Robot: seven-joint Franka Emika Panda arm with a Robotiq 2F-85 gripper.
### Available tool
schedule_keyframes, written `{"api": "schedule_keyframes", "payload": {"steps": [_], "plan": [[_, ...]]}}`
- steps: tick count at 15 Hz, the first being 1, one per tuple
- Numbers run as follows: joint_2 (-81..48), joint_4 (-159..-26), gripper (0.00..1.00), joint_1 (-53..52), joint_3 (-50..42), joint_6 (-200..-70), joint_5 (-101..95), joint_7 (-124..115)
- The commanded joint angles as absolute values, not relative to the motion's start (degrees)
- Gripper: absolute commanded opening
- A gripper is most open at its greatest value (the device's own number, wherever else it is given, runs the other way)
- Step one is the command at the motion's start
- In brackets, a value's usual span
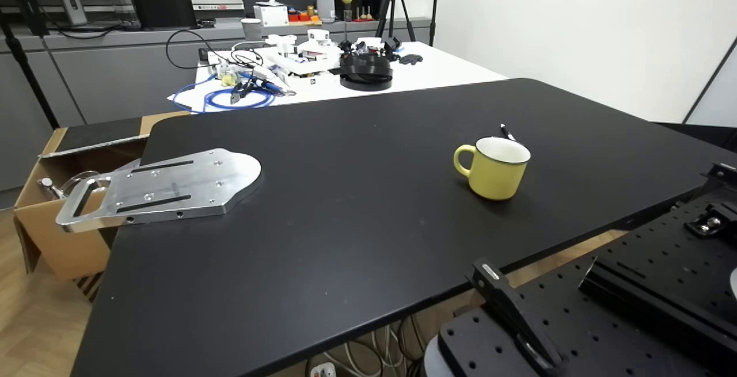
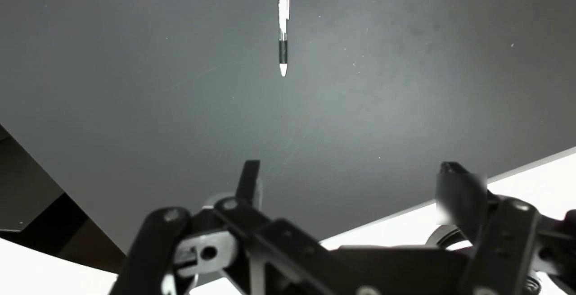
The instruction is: Put the pen into the yellow mug.
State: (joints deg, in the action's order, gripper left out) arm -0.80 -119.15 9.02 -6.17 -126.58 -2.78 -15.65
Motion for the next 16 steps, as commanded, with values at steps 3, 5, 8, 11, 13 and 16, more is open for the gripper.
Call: {"api": "schedule_keyframes", "payload": {"steps": [3,5,8,11,13,16], "plan": [[-12.0,-111.4,1.0,8.4,-6.9,-129.8,1.2,-15.4],[-15.0,-110.3,1.0,8.4,-7.0,-131.6,2.1,-14.9],[-19.0,-108.8,1.0,8.6,-7.2,-133.6,2.7,-14.3],[-23.0,-107.1,1.0,8.8,-7.4,-134.9,3.3,-13.2],[-25.3,-106.0,1.0,8.9,-7.4,-135.1,3.7,-12.6],[-28.1,-105.0,1.0,9.0,-7.2,-136.3,4.1,-11.5]]}}
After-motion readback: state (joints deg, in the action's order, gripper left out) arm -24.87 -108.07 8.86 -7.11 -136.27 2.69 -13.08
